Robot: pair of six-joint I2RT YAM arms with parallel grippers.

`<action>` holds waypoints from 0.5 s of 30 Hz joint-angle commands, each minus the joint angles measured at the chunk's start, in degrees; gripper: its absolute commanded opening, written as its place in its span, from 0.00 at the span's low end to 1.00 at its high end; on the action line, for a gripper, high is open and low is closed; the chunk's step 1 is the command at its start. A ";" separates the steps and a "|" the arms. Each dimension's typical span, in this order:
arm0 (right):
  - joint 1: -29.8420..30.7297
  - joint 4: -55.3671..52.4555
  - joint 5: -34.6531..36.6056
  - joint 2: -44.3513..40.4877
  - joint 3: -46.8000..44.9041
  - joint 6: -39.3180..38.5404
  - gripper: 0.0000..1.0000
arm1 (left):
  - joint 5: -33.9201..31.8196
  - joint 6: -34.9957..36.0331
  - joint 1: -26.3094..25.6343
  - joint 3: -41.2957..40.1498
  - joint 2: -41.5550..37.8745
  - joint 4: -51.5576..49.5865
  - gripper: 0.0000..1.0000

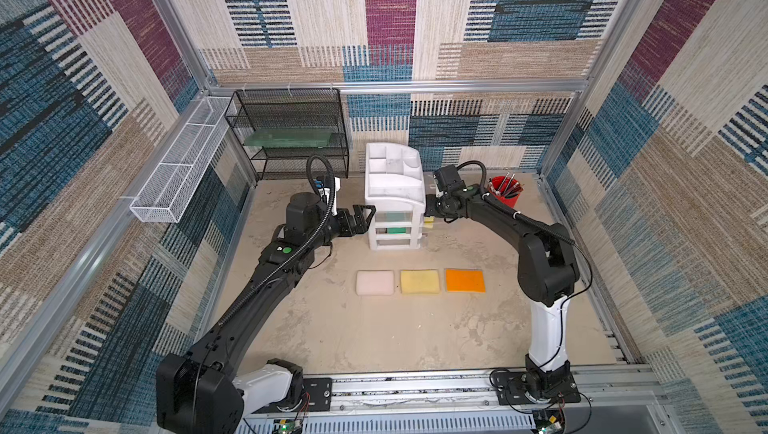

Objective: Take the sponge out of the drawer
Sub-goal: Pick up the sponge from the drawer.

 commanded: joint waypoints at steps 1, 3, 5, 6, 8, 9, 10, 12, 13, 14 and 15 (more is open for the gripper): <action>0.41 -1.26 0.00 1.86 1.99 1.02 0.62 | 1.94 -0.53 0.44 -0.28 0.45 3.20 1.00; 0.49 -1.85 -0.24 3.10 3.19 1.12 0.61 | 2.39 -0.83 0.62 -0.28 0.69 3.58 1.00; 0.67 -1.90 -0.41 3.93 3.67 1.27 0.59 | 2.69 -0.92 0.74 -0.22 0.86 3.59 1.00; 0.70 -1.89 -0.46 4.13 3.63 1.38 0.58 | 2.78 -0.97 0.86 -0.18 0.98 3.61 1.00; 0.70 -1.87 -0.55 4.44 3.46 1.61 0.53 | 2.80 -1.09 0.98 -0.26 1.06 3.57 1.00; 0.71 -1.64 -0.54 4.54 3.16 1.74 0.49 | 2.80 -1.10 0.99 -0.28 1.08 3.63 1.00; 0.67 -1.54 -0.59 4.51 2.89 1.86 0.44 | 2.75 -1.12 1.08 -0.27 1.06 3.57 1.00; 0.55 -1.17 -0.85 4.51 2.38 2.27 0.33 | 2.71 -1.16 1.18 -0.28 1.07 3.61 1.00; 0.53 -0.83 -1.10 4.47 1.98 2.25 0.26 | 2.62 -1.13 1.25 -0.34 1.06 3.51 1.00; 0.53 -0.47 -1.19 4.34 1.69 2.48 0.21 | 2.54 -1.25 1.26 -0.36 1.08 3.52 1.00; 0.53 0.09 -1.48 3.96 1.24 2.58 0.16 | 2.53 -1.27 1.34 -0.36 1.08 3.52 1.00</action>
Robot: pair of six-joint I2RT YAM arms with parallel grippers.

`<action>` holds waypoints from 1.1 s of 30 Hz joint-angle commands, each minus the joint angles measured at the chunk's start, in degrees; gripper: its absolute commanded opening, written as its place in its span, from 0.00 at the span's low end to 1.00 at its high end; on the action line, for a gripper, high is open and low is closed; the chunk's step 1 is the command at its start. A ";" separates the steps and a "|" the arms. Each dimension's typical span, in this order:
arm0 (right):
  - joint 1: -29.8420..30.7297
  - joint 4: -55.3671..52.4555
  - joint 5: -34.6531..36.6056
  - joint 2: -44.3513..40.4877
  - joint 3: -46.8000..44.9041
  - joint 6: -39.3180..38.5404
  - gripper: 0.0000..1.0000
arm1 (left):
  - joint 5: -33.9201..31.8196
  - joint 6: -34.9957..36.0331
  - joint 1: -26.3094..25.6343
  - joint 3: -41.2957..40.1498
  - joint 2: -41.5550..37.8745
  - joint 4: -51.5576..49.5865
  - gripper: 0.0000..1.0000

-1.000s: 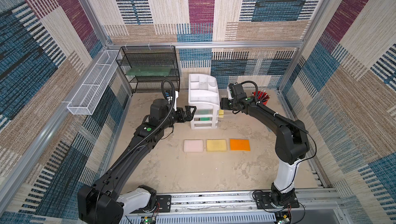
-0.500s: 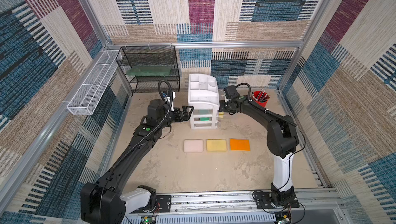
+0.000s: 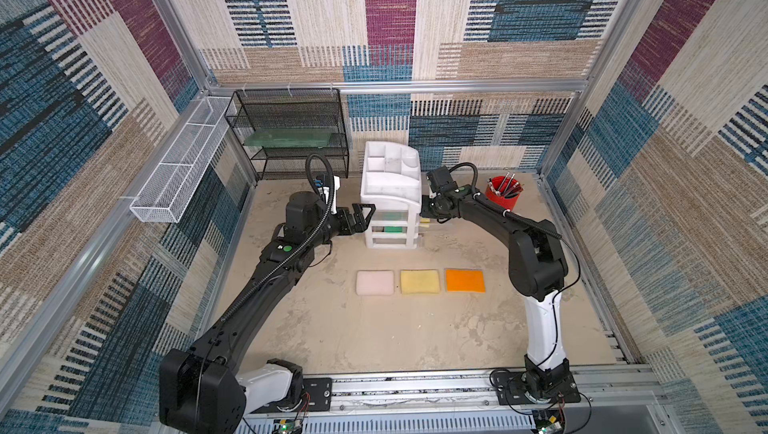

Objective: Take the sponge out of the drawer
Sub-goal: Pick up the sponge from the drawer.

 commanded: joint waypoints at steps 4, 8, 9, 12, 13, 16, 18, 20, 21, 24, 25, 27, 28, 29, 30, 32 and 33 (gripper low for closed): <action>-0.43 0.75 -0.45 -1.98 -2.34 0.75 0.06 | 0.94 -0.87 0.30 -0.21 -0.05 1.60 1.00; -0.74 3.53 0.72 -5.65 -3.11 0.15 0.01 | 1.05 -0.97 0.38 -0.30 -0.49 1.33 1.00; -0.86 4.41 0.66 -6.76 -3.37 -0.28 0.00 | 1.05 -0.95 0.38 -0.30 -0.64 1.37 1.00; -1.26 6.07 0.01 -9.49 -3.31 -1.50 0.00 | 1.13 -1.10 0.38 -0.39 -1.19 1.32 1.00; -1.38 6.27 -0.01 -10.35 -3.05 -1.81 0.00 | 1.13 -1.18 0.38 -0.37 -1.34 1.24 1.00; -1.70 5.04 1.19 -11.84 -1.50 -3.49 0.00 | 1.29 -1.34 0.38 -0.30 -1.87 0.96 1.00; -1.97 2.99 4.27 -12.41 0.24 -5.04 0.00 | 1.54 -1.36 0.39 0.00 -2.01 0.65 1.00; -1.99 1.80 9.46 -13.48 0.61 -6.61 0.00 | 2.01 -1.06 0.38 0.71 -1.93 -0.15 1.00; -1.90 1.68 12.12 -14.16 0.11 -7.58 0.00 | 2.17 -1.05 0.43 0.92 -1.96 -0.53 1.00; -1.84 1.32 15.11 -16.08 -1.28 -10.74 0.00 | 2.77 -0.92 0.38 1.52 -2.05 -0.93 0.99; -1.76 1.74 15.29 -16.93 -2.04 -11.90 0.00 | 3.24 -0.94 0.38 1.78 -1.99 -1.07 0.99; -1.53 3.45 14.01 -19.53 -4.20 -15.05 0.00 | 5.24 -0.89 0.39 2.73 -1.66 -1.30 0.99; -1.57 4.10 13.41 -20.65 -5.07 -16.08 0.00 | 6.35 -0.87 0.38 3.21 -1.47 -1.50 0.99; -1.84 4.29 11.46 -21.78 -5.68 -17.40 0.00 | 7.59 -0.91 0.38 3.68 -1.21 -1.54 0.99; -2.07 4.60 9.13 -23.17 -6.42 -19.12 0.00 | 8.97 -1.04 0.38 4.14 -0.93 -1.54 0.99; -2.06 6.61 5.80 -26.73 -9.16 -22.43 0.00 | 11.28 -0.94 0.30 5.12 -0.20 -1.85 0.99; -1.85 7.99 2.75 -29.13 -11.08 -25.13 0.00 | 14.43 -0.69 0.32 5.80 0.47 -2.11 0.99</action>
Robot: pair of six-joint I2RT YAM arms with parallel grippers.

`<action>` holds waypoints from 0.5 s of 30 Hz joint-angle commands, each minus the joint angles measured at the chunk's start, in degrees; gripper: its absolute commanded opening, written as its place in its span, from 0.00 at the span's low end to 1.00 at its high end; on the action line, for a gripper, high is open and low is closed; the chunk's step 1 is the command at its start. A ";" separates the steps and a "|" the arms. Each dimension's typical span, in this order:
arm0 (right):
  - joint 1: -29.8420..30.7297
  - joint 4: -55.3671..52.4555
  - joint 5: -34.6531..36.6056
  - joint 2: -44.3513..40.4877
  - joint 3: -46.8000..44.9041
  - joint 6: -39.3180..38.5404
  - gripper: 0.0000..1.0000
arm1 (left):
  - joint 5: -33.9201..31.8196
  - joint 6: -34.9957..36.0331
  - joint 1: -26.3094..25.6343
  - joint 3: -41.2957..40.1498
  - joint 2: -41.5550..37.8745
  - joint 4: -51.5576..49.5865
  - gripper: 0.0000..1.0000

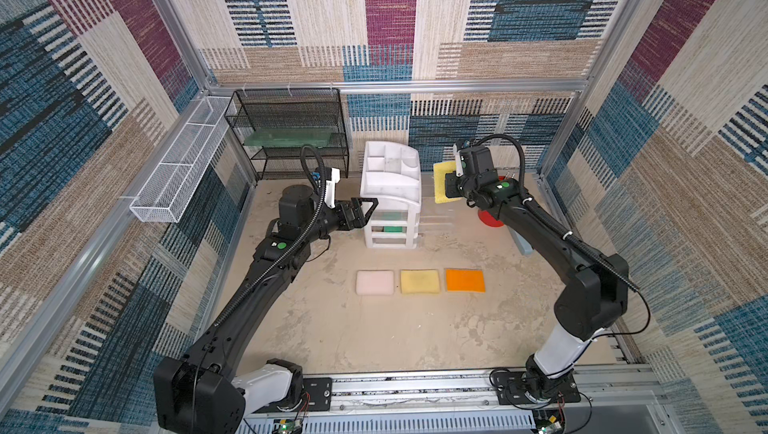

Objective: Take the sponge out of the drawer
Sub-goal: Pick up the sponge from the drawer.

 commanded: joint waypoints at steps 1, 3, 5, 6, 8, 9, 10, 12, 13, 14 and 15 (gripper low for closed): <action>0.54 5.76 -8.52 -6.26 -5.27 -9.66 0.00 | 8.35 0.76 -0.01 2.00 1.56 -1.21 0.98; 1.23 8.31 -14.66 -11.28 -10.35 -13.95 0.00 | 10.69 1.09 -0.23 3.45 2.97 -2.20 0.98; 1.02 8.60 -21.75 -14.85 -13.66 -17.97 0.00 | 11.78 1.86 -0.44 4.36 3.92 -2.89 0.97; 0.89 7.72 -25.40 -16.25 -14.81 -20.10 0.01 | 12.22 2.54 -0.49 4.89 4.44 -3.33 0.97; 0.80 3.92 -31.68 -17.85 -15.30 -22.22 0.04 | 15.03 4.90 -0.61 6.32 5.65 -4.47 0.97; 0.88 1.74 -34.41 -18.32 -15.28 -24.04 0.05 | 16.91 6.60 -0.69 7.53 6.47 -5.66 0.96; 1.04 0.23 -36.38 -18.75 -15.57 -24.88 0.05 | 18.37 8.48 -0.87 8.60 7.12 -7.06 0.96; 1.49 -1.29 -39.69 -19.60 -16.41 -26.40 0.06 | 20.58 12.35 -1.04 10.06 8.27 -9.24 0.95; 1.86 -1.29 -40.50 -19.91 -16.96 -26.62 0.06 | 21.46 13.74 -1.06 10.43 8.65 -9.93 0.95; 2.27 -1.18 -41.82 -20.19 -17.35 -27.28 0.07 | 22.87 15.74 -1.07 11.10 9.16 -10.98 0.95; 2.56 -0.97 -43.39 -20.27 -17.64 -27.79 0.07 | 24.09 17.53 -1.11 11.72 9.67 -12.10 0.95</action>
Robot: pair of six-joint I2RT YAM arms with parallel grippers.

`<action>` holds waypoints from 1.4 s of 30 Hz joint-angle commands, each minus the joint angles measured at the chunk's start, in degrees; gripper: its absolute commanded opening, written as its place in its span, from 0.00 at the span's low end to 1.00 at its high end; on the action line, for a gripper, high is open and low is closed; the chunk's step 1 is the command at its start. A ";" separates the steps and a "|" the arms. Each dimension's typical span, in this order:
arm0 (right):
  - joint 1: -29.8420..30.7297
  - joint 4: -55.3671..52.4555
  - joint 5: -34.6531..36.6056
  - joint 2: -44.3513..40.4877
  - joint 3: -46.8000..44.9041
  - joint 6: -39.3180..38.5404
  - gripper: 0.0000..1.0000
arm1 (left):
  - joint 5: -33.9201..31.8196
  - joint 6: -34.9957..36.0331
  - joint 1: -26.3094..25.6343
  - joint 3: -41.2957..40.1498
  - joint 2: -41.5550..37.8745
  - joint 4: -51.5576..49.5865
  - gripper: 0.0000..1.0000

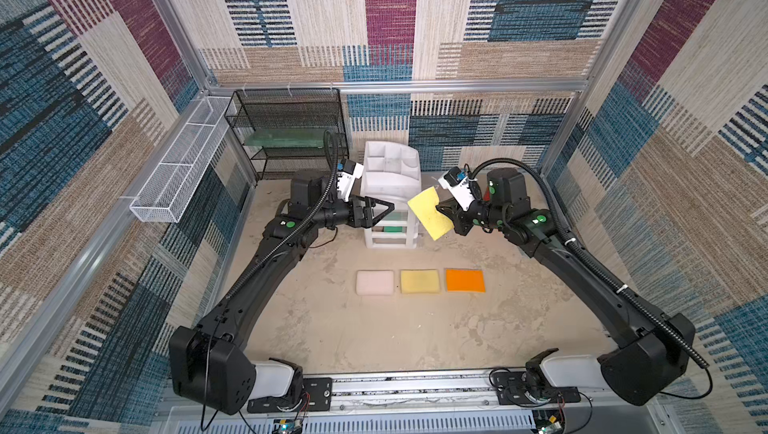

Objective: Take the sponge out of the drawer
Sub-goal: Pick up the sponge from the drawer.

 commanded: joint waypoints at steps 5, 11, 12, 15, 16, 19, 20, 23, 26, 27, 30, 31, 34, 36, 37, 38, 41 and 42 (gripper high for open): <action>1.81 -3.78 -12.42 1.37 1.42 -6.08 0.09 | 11.09 15.75 -0.15 5.32 3.70 -11.37 0.92; 3.97 -7.32 -13.01 4.70 4.62 -8.00 0.10 | 13.56 19.35 -0.26 7.08 7.57 -15.18 0.87; 4.29 -7.72 -12.74 5.16 5.03 -8.18 0.10 | 13.92 19.63 -0.32 7.29 8.05 -15.47 0.86; 4.75 -8.45 -12.40 6.31 6.06 -8.52 0.10 | 14.37 19.99 -0.58 7.71 9.27 -15.93 0.84; 4.93 -8.70 -12.37 6.67 6.39 -8.73 0.10 | 14.45 20.04 -0.67 7.88 9.60 -16.09 0.83; 5.15 -8.95 -11.67 7.33 7.32 -9.00 0.10 | 14.74 20.55 -1.09 8.02 10.16 -16.82 0.80; 5.16 -9.00 -11.44 7.56 7.67 -9.09 0.10 | 14.51 20.74 -1.35 8.02 10.22 -17.01 0.79; 5.27 -9.47 -11.39 8.29 8.53 -9.53 0.10 | 13.45 21.31 -1.90 8.14 10.43 -17.82 0.74; 5.45 -9.88 -11.35 9.00 9.36 -9.95 0.11 | 12.92 21.87 -2.23 8.87 11.25 -19.16 0.59; 5.42 -10.07 -11.26 9.17 9.54 -10.03 0.11 | 12.72 21.93 -2.34 9.10 11.46 -19.36 0.53; 5.54 -10.05 -10.91 9.28 9.85 -10.17 0.12 | 11.55 21.91 -2.61 9.47 11.92 -19.83 0.33; 5.52 -9.81 -10.78 9.13 9.87 -10.15 0.13 | 11.03 21.84 -2.70 9.51 11.92 -19.83 0.26; 5.37 -8.15 -9.16 8.68 9.82 -9.18 0.28 | 9.56 21.39 -2.94 9.35 11.44 -19.51 0.04; 4.93 -6.24 -5.99 8.24 9.85 -7.06 0.40 | 8.17 20.48 -2.96 8.51 10.69 -18.14 0.00; 4.58 -5.25 -4.67 7.90 9.82 -5.38 0.43 | 7.71 19.99 -2.96 8.00 10.06 -17.34 0.00; 4.06 -3.67 -3.31 7.52 9.53 -3.49 0.49 | 7.12 19.63 -2.96 7.40 9.39 -16.43 0.00; 2.14 0.68 -1.27 6.00 8.24 2.20 0.56 | 5.14 18.17 -2.96 5.66 7.61 -14.23 0.00; 1.38 2.56 -1.09 5.42 7.33 3.65 0.59 | 4.32 17.55 -2.96 5.21 7.06 -13.47 0.00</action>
